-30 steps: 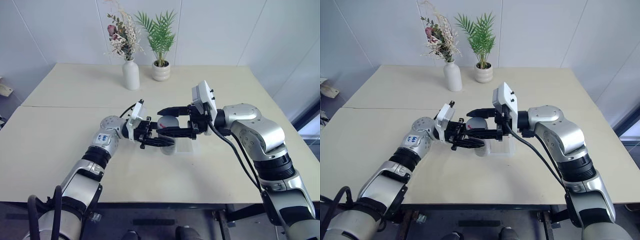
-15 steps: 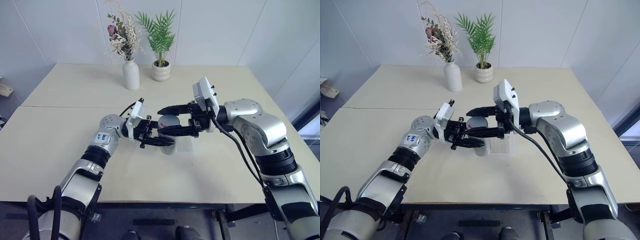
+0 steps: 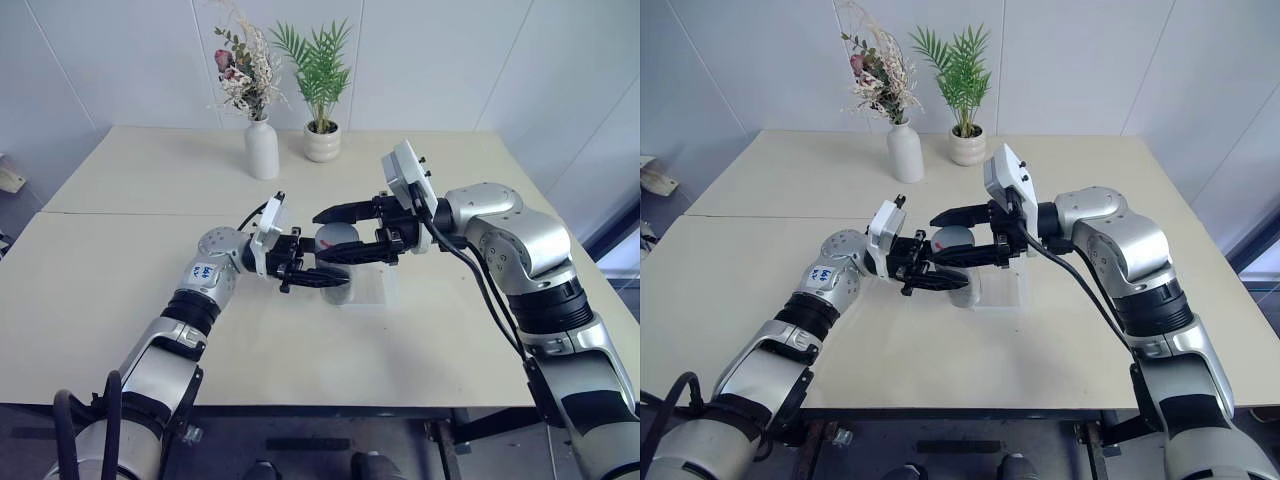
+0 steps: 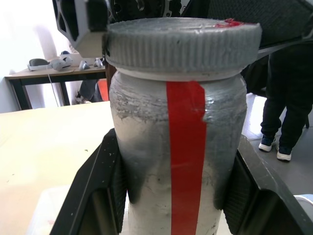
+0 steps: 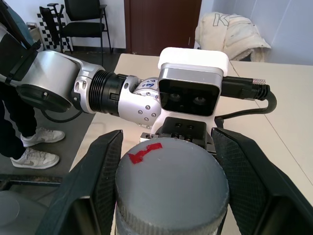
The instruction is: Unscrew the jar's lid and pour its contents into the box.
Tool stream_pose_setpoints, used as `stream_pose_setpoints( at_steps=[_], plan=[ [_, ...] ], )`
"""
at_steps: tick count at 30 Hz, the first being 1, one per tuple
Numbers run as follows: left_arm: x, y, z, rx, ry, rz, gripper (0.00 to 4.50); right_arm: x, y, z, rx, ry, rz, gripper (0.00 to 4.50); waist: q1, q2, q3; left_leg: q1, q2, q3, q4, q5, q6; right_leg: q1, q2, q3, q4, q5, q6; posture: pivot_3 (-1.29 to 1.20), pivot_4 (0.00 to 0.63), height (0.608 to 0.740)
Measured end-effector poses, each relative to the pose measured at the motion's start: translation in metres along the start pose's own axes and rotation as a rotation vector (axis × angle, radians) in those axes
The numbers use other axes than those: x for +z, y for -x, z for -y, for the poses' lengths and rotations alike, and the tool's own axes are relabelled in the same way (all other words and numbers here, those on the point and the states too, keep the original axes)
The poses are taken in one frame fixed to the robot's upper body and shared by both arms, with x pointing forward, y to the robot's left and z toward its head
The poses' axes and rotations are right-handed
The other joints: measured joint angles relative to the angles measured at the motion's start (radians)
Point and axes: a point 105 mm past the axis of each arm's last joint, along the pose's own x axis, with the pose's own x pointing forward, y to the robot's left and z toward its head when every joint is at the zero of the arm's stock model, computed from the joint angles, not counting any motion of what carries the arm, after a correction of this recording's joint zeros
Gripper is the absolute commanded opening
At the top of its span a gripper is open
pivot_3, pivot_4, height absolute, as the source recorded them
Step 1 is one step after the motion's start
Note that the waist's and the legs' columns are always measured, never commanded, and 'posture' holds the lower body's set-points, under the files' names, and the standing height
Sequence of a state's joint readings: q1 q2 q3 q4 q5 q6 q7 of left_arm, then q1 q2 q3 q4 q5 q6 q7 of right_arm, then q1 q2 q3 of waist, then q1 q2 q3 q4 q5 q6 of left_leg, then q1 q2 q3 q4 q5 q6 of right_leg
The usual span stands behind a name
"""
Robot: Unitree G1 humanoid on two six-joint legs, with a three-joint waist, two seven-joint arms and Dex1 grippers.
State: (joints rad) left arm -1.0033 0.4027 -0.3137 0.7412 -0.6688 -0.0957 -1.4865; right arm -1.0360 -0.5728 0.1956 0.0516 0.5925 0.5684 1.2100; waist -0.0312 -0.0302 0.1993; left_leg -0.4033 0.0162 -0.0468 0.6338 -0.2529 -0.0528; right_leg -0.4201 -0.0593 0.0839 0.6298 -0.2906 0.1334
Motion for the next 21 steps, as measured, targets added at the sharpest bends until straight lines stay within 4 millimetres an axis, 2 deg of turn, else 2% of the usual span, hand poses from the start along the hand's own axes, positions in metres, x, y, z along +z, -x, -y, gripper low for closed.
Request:
stream_pose_setpoints(
  at_steps=[21],
  plan=[
    [0.0022, 0.0016, -0.0007, 0.012, -0.014, 0.012, 2.06, 0.0048, -0.0057, 0.0002, 0.023, 0.031, -0.015, 2.57, 0.0, 0.0, 0.0, -0.001, 0.0, 0.0, 0.0, 0.0, 0.0, -0.001, 0.0, 0.0, 0.001, 0.0, 0.0, 0.0, 0.15, 0.74]
  ],
)
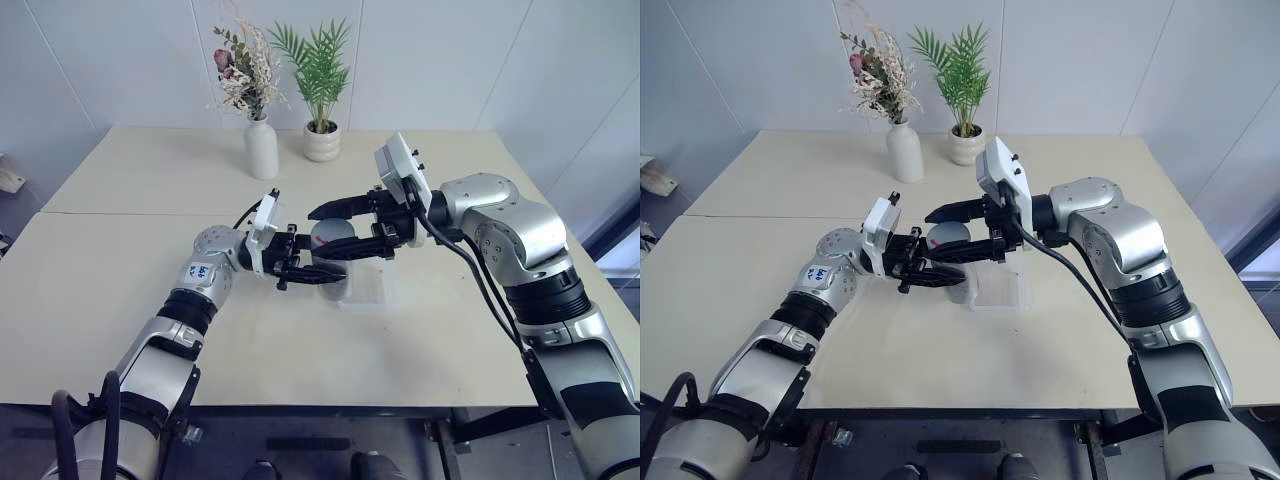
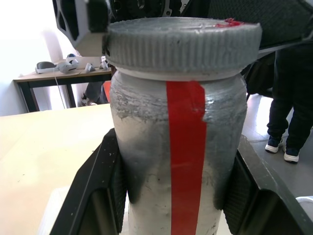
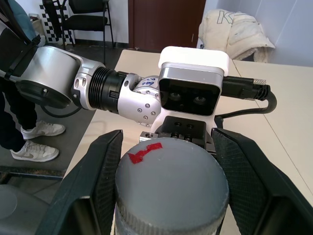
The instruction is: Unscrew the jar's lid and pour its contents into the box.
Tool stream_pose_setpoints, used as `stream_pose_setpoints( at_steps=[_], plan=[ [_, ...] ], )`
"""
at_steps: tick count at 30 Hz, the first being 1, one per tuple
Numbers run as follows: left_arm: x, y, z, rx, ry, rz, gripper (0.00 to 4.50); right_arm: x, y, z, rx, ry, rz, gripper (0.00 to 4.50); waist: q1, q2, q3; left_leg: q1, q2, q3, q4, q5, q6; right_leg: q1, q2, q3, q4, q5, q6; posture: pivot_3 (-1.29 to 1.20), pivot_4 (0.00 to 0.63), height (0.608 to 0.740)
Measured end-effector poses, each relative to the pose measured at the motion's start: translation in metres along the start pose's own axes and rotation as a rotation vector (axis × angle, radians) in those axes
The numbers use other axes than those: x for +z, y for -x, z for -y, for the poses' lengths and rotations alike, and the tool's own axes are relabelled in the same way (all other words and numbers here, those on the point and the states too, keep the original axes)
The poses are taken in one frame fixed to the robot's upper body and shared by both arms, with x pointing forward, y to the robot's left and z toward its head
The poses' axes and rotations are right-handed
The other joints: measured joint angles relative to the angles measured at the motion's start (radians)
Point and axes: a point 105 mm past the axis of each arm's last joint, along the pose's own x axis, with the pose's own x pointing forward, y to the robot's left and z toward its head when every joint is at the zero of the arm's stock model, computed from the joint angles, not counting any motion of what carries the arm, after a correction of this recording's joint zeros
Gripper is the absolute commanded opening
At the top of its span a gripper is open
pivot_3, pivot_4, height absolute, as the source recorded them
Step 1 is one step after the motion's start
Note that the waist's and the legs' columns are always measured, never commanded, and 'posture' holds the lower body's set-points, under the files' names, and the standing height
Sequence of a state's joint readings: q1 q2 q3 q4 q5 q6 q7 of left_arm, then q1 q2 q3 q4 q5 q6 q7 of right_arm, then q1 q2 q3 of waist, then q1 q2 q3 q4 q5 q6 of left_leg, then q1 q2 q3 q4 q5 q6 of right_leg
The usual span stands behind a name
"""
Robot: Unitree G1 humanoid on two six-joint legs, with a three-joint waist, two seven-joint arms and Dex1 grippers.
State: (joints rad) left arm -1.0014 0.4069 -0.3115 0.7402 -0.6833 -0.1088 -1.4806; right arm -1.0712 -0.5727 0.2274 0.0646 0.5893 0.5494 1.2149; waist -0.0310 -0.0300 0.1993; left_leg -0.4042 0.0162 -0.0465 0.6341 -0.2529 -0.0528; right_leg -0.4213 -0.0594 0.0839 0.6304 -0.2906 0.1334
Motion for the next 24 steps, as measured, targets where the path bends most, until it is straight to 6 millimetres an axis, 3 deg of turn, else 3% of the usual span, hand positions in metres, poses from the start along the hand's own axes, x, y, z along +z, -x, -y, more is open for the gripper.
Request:
stream_pose_setpoints(
  at_steps=[9, 24],
  plan=[
    [-0.008, 0.002, 0.008, -0.02, 0.022, -0.014, 2.06, -0.012, -0.002, -0.013, -0.068, -0.002, 0.025, 2.57, 0.0, 0.0, 0.0, -0.001, 0.0, 0.001, 0.0, 0.0, 0.0, -0.003, 0.0, 0.001, 0.002, 0.0, 0.0, 0.0, 0.15, 0.74],
    [-0.008, 0.004, 0.004, 0.017, 0.017, -0.024, 2.06, -0.015, -0.005, -0.014, -0.205, -0.009, 0.021, 2.57, 0.0, 0.0, 0.0, -0.001, 0.0, 0.001, 0.003, 0.001, 0.0, -0.003, 0.0, 0.001, 0.007, 0.0, 0.0, 0.0, 0.15, 0.74]
  ],
)
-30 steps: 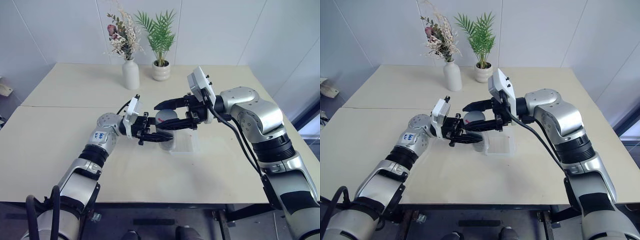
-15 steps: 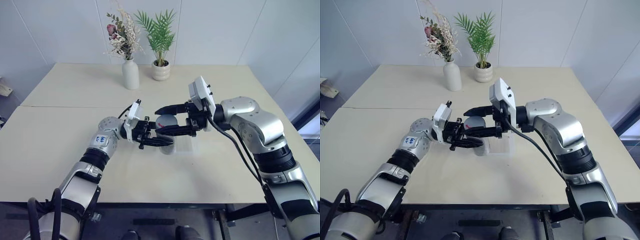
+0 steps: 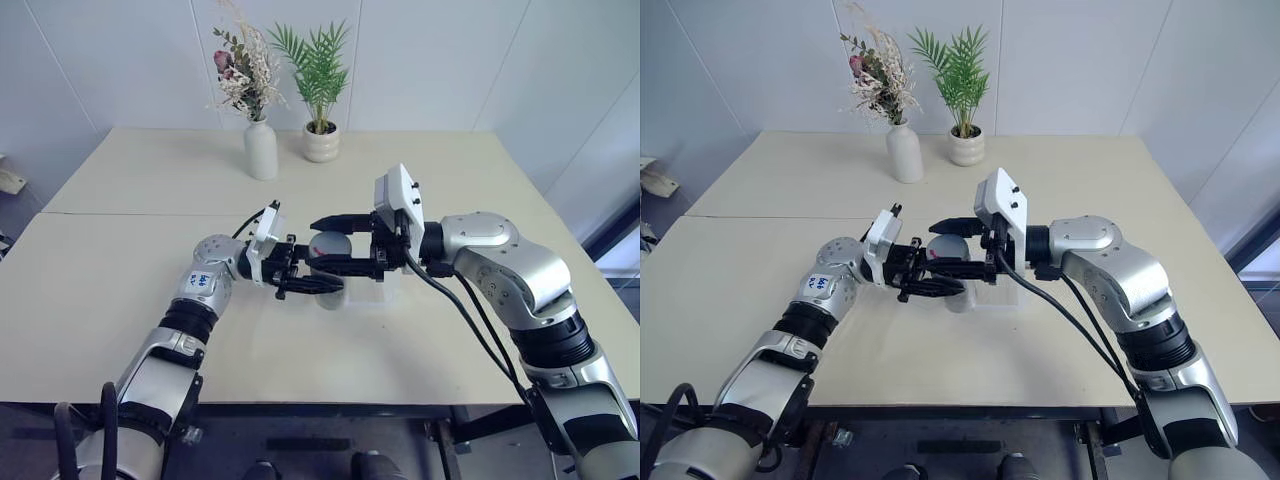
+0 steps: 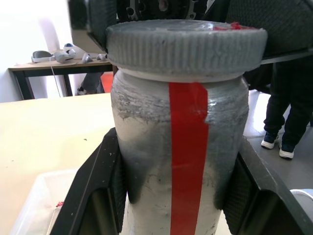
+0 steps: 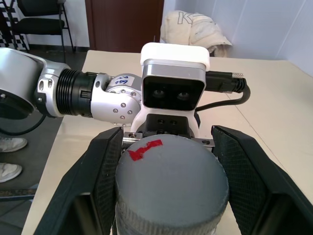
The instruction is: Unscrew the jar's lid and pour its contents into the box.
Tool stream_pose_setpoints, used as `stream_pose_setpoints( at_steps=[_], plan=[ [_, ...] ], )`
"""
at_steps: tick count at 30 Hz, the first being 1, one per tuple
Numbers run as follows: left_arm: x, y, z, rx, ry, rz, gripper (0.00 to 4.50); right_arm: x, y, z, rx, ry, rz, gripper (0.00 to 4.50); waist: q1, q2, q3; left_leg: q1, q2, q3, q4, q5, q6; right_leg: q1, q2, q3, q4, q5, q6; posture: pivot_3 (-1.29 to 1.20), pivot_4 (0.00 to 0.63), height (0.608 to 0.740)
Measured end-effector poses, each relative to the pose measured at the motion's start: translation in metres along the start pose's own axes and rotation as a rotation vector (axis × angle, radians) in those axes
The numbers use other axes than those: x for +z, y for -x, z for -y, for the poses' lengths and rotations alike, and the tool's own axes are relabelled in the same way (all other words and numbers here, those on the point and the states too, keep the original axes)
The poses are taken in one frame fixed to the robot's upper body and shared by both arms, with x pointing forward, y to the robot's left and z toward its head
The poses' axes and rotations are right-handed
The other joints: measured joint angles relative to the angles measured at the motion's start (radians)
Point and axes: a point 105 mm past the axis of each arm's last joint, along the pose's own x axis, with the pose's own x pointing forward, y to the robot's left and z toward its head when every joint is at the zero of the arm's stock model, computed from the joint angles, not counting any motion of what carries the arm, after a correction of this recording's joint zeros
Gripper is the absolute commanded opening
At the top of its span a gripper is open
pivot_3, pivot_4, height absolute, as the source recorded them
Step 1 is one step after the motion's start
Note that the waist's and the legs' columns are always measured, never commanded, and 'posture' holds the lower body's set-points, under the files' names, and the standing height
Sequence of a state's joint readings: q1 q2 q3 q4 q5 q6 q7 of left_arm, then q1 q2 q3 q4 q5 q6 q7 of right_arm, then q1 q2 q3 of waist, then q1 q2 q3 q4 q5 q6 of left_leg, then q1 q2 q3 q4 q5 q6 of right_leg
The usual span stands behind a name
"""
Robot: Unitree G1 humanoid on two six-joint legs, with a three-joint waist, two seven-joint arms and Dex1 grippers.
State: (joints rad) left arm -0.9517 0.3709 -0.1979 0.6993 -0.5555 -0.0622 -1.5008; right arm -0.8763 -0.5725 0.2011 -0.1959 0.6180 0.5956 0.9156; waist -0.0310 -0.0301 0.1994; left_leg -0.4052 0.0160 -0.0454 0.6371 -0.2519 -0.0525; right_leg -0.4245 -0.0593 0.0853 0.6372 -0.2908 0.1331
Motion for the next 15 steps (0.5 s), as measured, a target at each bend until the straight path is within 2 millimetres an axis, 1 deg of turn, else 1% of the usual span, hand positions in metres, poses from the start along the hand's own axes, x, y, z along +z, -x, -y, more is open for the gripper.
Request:
stream_pose_setpoints(
  at_steps=[9, 15],
  plan=[
    [-0.0011, 0.0003, 0.0011, 0.014, 0.003, -0.008, 2.06, -0.0018, 0.0013, -0.0025, -0.044, -0.02, -0.005, 2.57, 0.0, 0.0, 0.0, 0.0, 0.0, 0.0, 0.0, 0.0, 0.0, 0.0, 0.0, 0.0, 0.0, 0.0, 0.0, 0.0, 0.15, 0.74],
    [0.0017, 0.0, -0.0022, 0.045, -0.022, -0.022, 2.06, 0.0009, 0.0024, -0.0007, -0.111, -0.035, 0.003, 2.57, 0.0, 0.0, 0.0, 0.0, 0.0, 0.0, 0.0, 0.0, 0.0, 0.0, 0.0, 0.0, 0.0, 0.0, 0.0, 0.0, 0.15, 0.74]
  ],
)
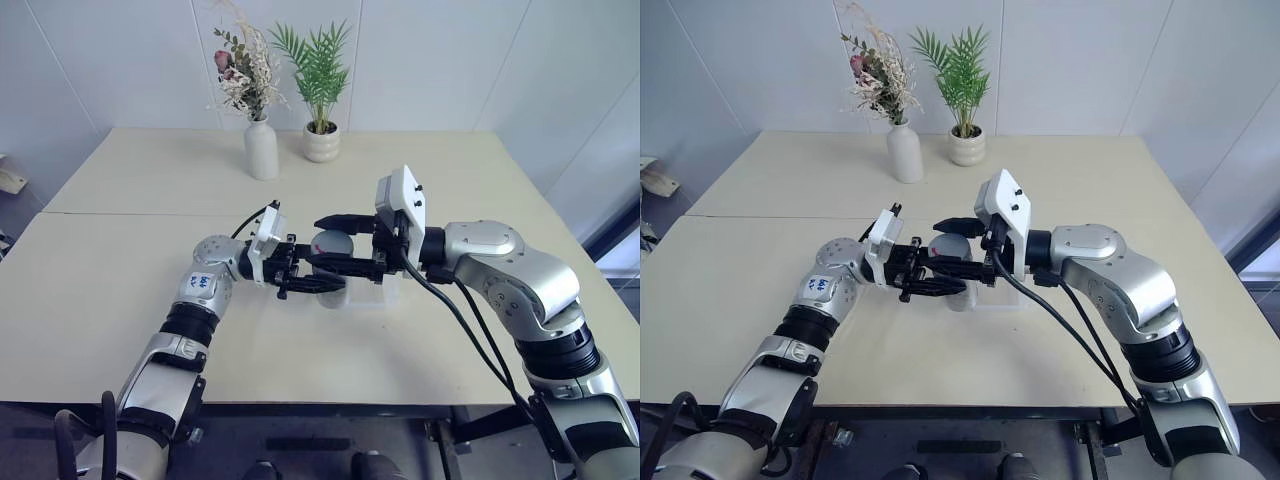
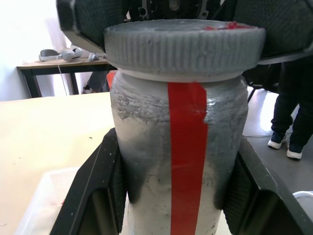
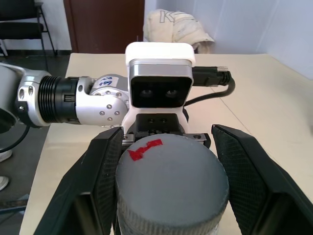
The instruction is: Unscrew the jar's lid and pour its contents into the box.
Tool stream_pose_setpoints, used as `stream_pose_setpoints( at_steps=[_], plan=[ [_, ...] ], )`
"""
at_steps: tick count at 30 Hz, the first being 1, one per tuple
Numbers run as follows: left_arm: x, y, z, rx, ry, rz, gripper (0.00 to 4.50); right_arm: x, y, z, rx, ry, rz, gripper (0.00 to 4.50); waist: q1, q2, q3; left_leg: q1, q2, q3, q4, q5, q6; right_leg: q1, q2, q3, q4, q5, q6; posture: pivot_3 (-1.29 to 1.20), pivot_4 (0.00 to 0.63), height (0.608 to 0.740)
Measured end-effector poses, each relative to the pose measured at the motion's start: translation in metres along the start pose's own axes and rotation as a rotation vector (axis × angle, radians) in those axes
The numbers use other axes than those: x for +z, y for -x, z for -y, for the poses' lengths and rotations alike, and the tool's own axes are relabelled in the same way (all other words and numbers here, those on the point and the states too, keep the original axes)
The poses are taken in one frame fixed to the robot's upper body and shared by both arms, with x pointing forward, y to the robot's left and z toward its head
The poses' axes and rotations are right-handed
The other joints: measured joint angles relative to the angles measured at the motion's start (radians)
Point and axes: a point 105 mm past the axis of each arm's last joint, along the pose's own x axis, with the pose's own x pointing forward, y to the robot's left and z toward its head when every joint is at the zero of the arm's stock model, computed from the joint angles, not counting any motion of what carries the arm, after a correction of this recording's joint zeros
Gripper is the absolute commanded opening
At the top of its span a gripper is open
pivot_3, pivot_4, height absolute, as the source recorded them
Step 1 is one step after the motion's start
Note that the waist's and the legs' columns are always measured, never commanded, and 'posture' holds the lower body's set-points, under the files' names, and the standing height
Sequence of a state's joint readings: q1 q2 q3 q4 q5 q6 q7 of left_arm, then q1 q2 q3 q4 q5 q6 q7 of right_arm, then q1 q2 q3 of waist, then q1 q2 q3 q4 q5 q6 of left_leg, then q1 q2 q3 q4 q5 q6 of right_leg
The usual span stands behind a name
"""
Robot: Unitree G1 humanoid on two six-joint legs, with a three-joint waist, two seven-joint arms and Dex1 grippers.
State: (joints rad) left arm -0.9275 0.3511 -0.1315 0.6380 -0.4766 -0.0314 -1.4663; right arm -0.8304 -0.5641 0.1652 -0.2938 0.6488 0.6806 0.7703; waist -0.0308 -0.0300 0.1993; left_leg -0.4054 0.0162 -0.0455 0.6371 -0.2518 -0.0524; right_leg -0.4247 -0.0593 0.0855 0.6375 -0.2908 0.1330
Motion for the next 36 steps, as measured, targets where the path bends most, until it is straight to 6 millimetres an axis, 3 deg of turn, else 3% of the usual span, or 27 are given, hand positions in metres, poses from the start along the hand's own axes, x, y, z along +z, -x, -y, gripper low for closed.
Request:
stream_pose_setpoints(
  at_steps=[12, 28, 29, 33, 34, 36],
  plan=[
    [-0.004, -0.001, 0.003, 0.025, 0.018, -0.003, 2.06, -0.004, 0.001, -0.006, -0.107, -0.02, -0.003, 2.57, 0.001, 0.0, 0.0, 0.0, 0.0, 0.0, 0.0, 0.0, 0.0, 0.0, 0.0, 0.0, 0.0, 0.0, 0.0, 0.0, 0.15, 0.74],
    [-0.003, -0.003, 0.002, -0.018, 0.011, -0.012, 2.06, -0.002, 0.005, -0.004, -0.052, -0.038, -0.018, 2.57, 0.001, 0.0, 0.0, 0.0, 0.0, 0.0, 0.0, 0.0, 0.0, 0.0, 0.0, 0.0, 0.0, 0.0, 0.0, 0.0, 0.15, 0.74],
    [-0.003, -0.003, 0.001, -0.029, 0.003, -0.02, 2.06, 0.0, 0.005, -0.003, -0.036, -0.036, -0.016, 2.57, 0.0, 0.0, 0.0, 0.0, 0.0, 0.0, 0.0, 0.0, 0.0, 0.0, 0.0, 0.0, 0.0, 0.0, 0.0, 0.0, 0.15, 0.74],
    [-0.052, 0.004, 0.017, -0.033, 0.159, -0.145, 2.06, 0.069, 0.039, 0.034, -0.204, 0.193, 0.136, 2.57, 0.001, 0.003, 0.0, 0.0, 0.0, 0.001, -0.002, 0.0, 0.001, 0.0, 0.0, 0.0, -0.002, 0.0, 0.0, 0.0, 0.15, 0.74],
    [-0.058, 0.005, 0.019, -0.029, 0.182, -0.156, 2.06, 0.076, 0.042, 0.035, -0.206, 0.22, 0.155, 2.57, 0.001, 0.002, 0.001, 0.0, 0.0, 0.0, -0.002, 0.0, 0.001, 0.0, 0.001, 0.0, -0.002, 0.0, 0.0, 0.0, 0.15, 0.74],
    [-0.058, 0.004, 0.018, -0.035, 0.168, -0.163, 2.06, 0.073, 0.041, 0.036, -0.19, 0.215, 0.147, 2.57, 0.0, 0.002, 0.001, 0.0, 0.0, 0.0, -0.003, 0.0, 0.001, -0.001, 0.001, 0.0, -0.002, 0.0, 0.0, 0.0, 0.15, 0.74]
  ],
)
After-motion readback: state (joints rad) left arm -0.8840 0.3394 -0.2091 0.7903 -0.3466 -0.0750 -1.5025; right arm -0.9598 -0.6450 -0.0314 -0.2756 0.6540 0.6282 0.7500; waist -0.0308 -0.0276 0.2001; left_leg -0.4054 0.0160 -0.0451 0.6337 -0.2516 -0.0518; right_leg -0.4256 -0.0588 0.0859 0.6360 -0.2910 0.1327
